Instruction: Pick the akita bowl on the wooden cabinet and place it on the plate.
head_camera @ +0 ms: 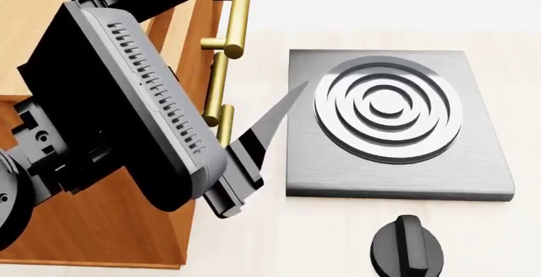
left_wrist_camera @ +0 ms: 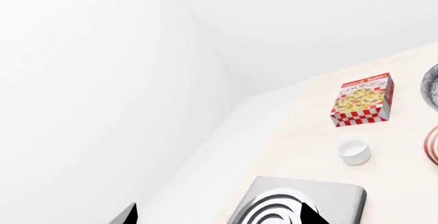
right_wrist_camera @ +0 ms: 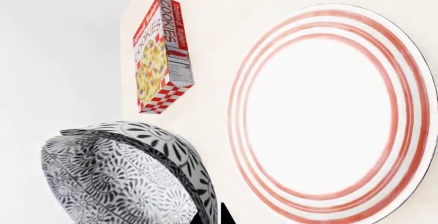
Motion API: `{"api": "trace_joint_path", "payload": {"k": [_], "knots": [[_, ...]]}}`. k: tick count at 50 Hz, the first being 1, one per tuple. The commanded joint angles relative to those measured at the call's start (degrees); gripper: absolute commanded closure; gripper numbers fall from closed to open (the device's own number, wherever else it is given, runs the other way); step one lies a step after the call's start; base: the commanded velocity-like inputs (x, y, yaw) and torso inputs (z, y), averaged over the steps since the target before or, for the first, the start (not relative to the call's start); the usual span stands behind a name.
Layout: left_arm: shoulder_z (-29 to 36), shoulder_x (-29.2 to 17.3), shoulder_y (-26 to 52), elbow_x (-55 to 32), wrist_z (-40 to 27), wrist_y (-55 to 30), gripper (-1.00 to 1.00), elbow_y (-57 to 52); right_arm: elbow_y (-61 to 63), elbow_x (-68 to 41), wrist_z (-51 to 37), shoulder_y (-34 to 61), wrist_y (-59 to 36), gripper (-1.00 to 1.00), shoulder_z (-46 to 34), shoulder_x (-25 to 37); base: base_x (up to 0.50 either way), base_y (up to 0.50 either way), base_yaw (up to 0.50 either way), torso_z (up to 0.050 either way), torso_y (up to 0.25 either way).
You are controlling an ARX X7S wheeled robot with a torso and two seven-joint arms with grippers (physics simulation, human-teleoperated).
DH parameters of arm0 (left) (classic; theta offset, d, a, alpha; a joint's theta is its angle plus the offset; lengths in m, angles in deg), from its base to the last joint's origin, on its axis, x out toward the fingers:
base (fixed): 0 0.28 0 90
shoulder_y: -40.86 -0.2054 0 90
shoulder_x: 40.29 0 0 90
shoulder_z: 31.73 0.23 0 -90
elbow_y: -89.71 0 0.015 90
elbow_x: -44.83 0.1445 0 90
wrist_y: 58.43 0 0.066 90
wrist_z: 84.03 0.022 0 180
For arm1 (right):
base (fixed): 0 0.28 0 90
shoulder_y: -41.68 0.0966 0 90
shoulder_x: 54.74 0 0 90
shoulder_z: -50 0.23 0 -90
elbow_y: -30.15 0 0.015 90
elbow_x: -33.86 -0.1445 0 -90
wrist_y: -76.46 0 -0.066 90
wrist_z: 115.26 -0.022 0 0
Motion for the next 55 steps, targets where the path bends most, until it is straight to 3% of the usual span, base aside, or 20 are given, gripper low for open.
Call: {"api": "trace_joint_path", "payload": {"k": [1, 55], "knots": [[0.04, -0.11, 0.15, -0.24, -0.24, -0.03, -1.00, -0.17, -4.14, -0.34, 0.83, 1.38, -0.95, 1.00, 0.13, 0.53, 0.00, 0.00, 0.00, 0.000, 0.000], [0.46, -1.32, -1.38, -0.75, -0.97, 1.82, -1.00, 0.28, -17.92, -1.19, 5.84, 3.92, -3.47, 1.00, -1.96, -0.45, 0.00, 0.00, 0.00, 0.000, 0.000]]}}
